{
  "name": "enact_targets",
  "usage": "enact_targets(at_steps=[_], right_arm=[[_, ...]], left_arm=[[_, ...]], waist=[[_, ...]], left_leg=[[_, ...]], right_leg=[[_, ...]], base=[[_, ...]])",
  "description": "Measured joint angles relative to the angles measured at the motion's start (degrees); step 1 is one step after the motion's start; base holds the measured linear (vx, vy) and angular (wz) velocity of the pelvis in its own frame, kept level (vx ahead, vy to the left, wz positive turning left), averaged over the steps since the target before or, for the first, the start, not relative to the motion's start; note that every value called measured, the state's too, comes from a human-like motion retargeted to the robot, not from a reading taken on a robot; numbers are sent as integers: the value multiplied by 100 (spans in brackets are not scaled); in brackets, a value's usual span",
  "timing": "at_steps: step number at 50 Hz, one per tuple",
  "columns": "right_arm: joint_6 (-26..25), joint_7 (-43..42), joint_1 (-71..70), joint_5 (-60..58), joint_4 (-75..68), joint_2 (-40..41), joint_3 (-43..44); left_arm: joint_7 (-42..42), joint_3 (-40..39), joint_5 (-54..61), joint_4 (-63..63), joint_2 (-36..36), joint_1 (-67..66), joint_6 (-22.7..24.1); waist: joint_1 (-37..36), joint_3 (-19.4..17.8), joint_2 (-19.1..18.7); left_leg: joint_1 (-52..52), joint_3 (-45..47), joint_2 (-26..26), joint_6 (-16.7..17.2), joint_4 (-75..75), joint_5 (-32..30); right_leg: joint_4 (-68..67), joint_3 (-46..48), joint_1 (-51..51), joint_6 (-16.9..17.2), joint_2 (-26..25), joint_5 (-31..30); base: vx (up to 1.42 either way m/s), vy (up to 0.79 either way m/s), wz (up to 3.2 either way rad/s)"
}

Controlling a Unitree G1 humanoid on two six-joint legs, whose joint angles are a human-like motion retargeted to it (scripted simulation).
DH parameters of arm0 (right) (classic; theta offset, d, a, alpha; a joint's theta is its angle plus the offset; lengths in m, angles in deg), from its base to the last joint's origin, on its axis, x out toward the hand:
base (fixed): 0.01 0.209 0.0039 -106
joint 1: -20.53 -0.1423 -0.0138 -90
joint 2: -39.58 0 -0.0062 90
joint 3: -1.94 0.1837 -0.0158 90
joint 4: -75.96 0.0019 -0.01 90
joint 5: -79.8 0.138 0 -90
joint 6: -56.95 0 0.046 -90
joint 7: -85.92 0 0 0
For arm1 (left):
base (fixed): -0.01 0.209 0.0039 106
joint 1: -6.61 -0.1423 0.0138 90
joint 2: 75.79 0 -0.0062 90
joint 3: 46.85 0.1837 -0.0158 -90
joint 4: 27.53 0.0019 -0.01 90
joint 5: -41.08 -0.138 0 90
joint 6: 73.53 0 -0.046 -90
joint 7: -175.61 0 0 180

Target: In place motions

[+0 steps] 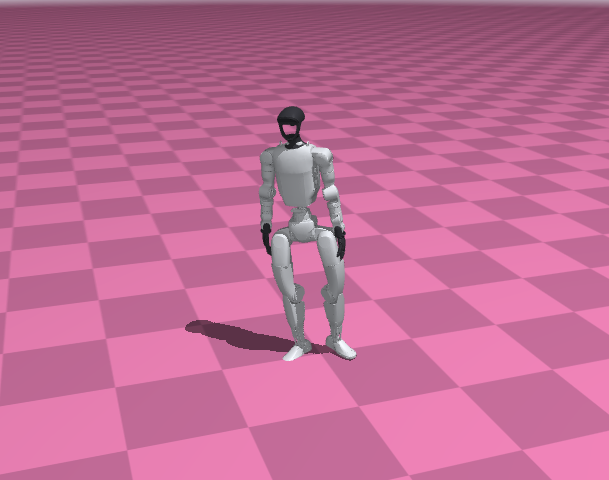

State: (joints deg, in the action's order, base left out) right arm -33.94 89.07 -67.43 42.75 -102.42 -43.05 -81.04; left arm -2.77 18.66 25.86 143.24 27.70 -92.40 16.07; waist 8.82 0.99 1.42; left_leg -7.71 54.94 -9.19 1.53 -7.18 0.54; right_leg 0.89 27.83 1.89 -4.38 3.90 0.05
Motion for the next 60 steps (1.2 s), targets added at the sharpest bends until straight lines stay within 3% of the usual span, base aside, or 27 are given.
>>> enact_targets(at_steps=[2,4,5,7,10,12,15,17,20,22,25,28,37,53,60], right_arm=[[6,16,-36,-30,26,29,-55],[15,45,-93,-77,56,49,-100],[19,68,-130,-106,73,55,-110],[36,88,-165,-161,120,17,-70],[60,15,-163,-139,178,-94,26],[67,-85,-156,-49,182,-170,84],[55,-198,-184,68,121,-290,217],[23,-219,-175,96,76,-357,303],[-18,-231,-157,143,17,-401,368],[-35,-217,-149,168,-27,-394,364],[-109,-147,-143,153,-57,-320,211],[-37,-242,-108,381,-29,-145,165],[-116,-221,92,586,-246,11,59],[-65,-185,-27,574,-44,-35,44],[-31,-157,-75,607,35,-45,24]], left_arm=[[-24,-94,98,85,-7,-13,12],[-63,-169,194,167,-21,-7,44],[-87,-198,243,217,-34,15,64],[-130,-187,362,328,-42,78,187],[-214,-158,611,367,29,182,412],[-219,-157,726,307,109,250,469],[-96,-74,806,186,197,350,567],[-73,9,787,122,242,378,606],[-99,105,734,86,268,382,664],[-125,114,702,87,283,333,688],[4,-81,632,163,285,206,647],[102,-276,521,230,293,175,521],[670,-339,10,309,156,132,-58],[584,-345,-85,384,100,92,-65],[600,-367,-132,352,93,161,-52]], waist=[[-37,-19,164],[-53,-67,373],[-49,-98,473],[146,-61,399],[26,-53,299],[-208,-129,341],[-574,-265,228],[-711,-286,82],[-885,-326,-201],[-906,-354,-294],[-377,-191,-423],[-96,-197,-457],[-202,-116,-424],[-207,-77,-357],[-251,-100,-404]], left_leg=[[-52,1,-78,-179,-377,-71],[51,-272,-162,-573,-998,67],[185,-526,-240,-820,-1443,251],[948,-1743,-548,-930,-2639,774],[1814,-3495,-220,-605,-3502,1268],[1898,-3926,283,-542,-3326,1287],[1890,-4412,1089,-633,-2504,1064],[1864,-4952,1462,-521,-1790,898],[1653,-5454,1596,-252,-571,580],[1479,-5379,1625,-506,9,227],[1290,-5030,1370,-256,208,245],[1045,-4861,1394,-378,563,109],[846,-4381,1380,-543,620,175],[805,-4171,1431,-644,637,109],[951,-4367,1337,-486,558,-28]], right_leg=[[-23,-211,10,-22,101,-60],[-38,-451,43,-10,266,-126],[-42,-556,64,3,351,-156],[-17,-496,27,-6,299,-198],[-12,-750,-115,-36,243,-287],[-41,-1084,-183,-19,318,-342],[-54,-1565,-272,22,245,-422],[-53,-1779,-320,32,120,-448],[-67,-2037,-331,12,-197,-460],[-84,-2234,-270,-6,-336,-464],[-161,-2234,-323,-31,-434,-433],[-201,-2281,-319,-27,-463,-418],[-241,-2567,-348,140,-503,-500],[-324,-2775,-449,295,-470,-568],[-617,-2623,-546,55,-494,-430]], base=[[-7,-30,-109],[-5,-22,-104],[-4,-20,-53],[-5,-17,-10],[-7,-2,-87],[-9,2,-160],[-4,7,-160],[5,9,-128],[8,11,-129],[14,15,-102],[22,11,-29],[10,11,-59],[9,8,-53],[1,2,-10],[-2,0,9]])
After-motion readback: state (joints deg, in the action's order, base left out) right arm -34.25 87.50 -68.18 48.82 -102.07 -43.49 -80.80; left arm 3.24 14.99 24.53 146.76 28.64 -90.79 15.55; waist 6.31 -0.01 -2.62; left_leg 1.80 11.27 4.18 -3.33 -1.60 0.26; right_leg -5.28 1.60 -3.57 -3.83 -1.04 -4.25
